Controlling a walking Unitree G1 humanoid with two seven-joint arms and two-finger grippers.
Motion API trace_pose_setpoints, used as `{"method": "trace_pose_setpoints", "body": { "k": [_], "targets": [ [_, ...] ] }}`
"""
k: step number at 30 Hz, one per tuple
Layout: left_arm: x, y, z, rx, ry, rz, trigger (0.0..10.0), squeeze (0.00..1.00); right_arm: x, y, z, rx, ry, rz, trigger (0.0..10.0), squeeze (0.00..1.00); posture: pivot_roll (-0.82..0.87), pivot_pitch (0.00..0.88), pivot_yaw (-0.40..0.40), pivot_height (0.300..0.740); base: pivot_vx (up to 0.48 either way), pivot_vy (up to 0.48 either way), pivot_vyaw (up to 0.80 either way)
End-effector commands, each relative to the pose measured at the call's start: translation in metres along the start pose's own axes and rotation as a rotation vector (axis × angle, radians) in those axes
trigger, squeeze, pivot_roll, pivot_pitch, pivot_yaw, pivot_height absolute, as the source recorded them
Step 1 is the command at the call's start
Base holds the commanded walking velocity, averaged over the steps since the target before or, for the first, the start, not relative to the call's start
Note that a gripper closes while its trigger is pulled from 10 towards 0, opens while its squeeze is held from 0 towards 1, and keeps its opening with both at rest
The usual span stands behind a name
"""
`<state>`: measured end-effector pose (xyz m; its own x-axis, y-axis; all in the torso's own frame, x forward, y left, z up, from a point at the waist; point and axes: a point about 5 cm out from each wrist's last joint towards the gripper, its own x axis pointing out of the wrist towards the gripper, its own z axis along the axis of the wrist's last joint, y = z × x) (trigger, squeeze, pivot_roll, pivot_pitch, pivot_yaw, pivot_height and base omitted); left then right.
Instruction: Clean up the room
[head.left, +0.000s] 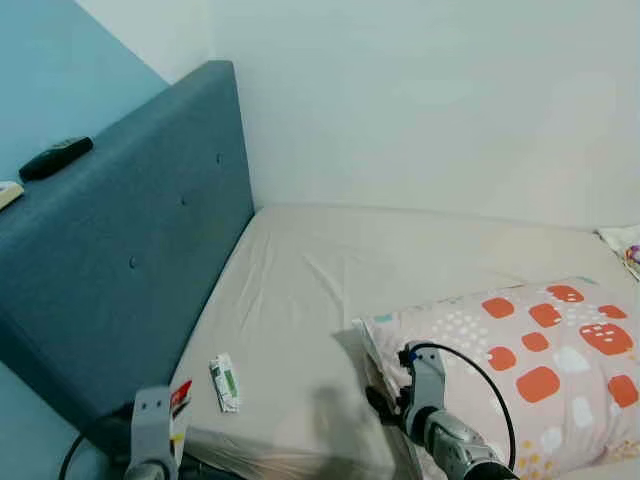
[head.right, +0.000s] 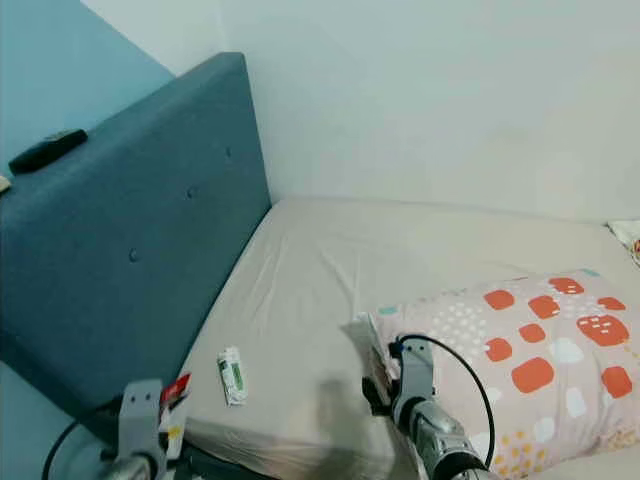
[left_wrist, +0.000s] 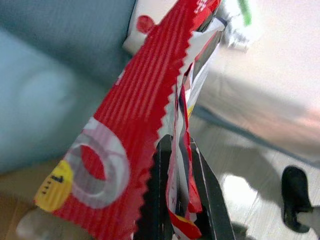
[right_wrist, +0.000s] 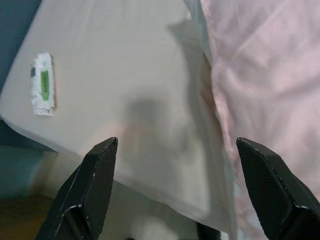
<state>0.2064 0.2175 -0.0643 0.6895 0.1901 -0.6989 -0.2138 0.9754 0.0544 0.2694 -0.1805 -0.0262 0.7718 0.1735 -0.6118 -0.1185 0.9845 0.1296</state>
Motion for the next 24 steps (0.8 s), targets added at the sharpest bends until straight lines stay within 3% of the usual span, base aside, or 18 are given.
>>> {"method": "trace_pose_setpoints", "body": {
  "k": [1, 4, 10, 15, 21, 24],
  "targets": [
    [-0.001, 0.000, -0.007, 0.005, 0.027, 0.006, 10.0, 0.00, -0.001, -0.001, -0.006, -0.013, 0.025, -0.012, 10.0, 0.00, -0.09, 0.000, -0.009, 0.724, 0.000, 0.000, 0.00],
    [-0.004, -0.001, -0.015, 0.016, 0.059, 0.009, 10.0, 0.00, -0.004, -0.008, -0.014, -0.051, 0.064, -0.060, 10.0, 0.00, -0.09, 0.000, -0.014, 0.724, 0.000, 0.000, 0.00],
    [-0.004, -0.003, -0.019, 0.026, 0.090, 0.004, 10.0, 0.00, -0.009, -0.015, -0.025, -0.037, 0.106, -0.108, 10.0, 0.00, -0.08, 0.000, -0.021, 0.724, 0.000, 0.000, 0.00],
    [-0.007, -0.009, -0.031, 0.087, 0.156, -0.021, 10.0, 0.00, -0.013, -0.018, -0.039, 0.043, 0.147, -0.159, 10.0, 0.00, -0.09, 0.000, -0.014, 0.724, 0.000, 0.000, 0.00],
    [-0.009, -0.020, -0.039, 0.147, 0.190, -0.069, 10.0, 0.00, -0.018, -0.023, -0.050, 0.225, 0.141, -0.205, 10.0, 0.00, -0.10, 0.000, -0.006, 0.729, 0.000, 0.000, 0.00],
    [-0.010, -0.023, -0.040, 0.165, 0.191, -0.088, 10.0, 0.00, -0.018, -0.023, -0.051, 0.237, 0.138, -0.197, 10.0, 0.00, -0.09, 0.000, -0.006, 0.739, 0.000, 0.000, 0.00]
  ]
}}
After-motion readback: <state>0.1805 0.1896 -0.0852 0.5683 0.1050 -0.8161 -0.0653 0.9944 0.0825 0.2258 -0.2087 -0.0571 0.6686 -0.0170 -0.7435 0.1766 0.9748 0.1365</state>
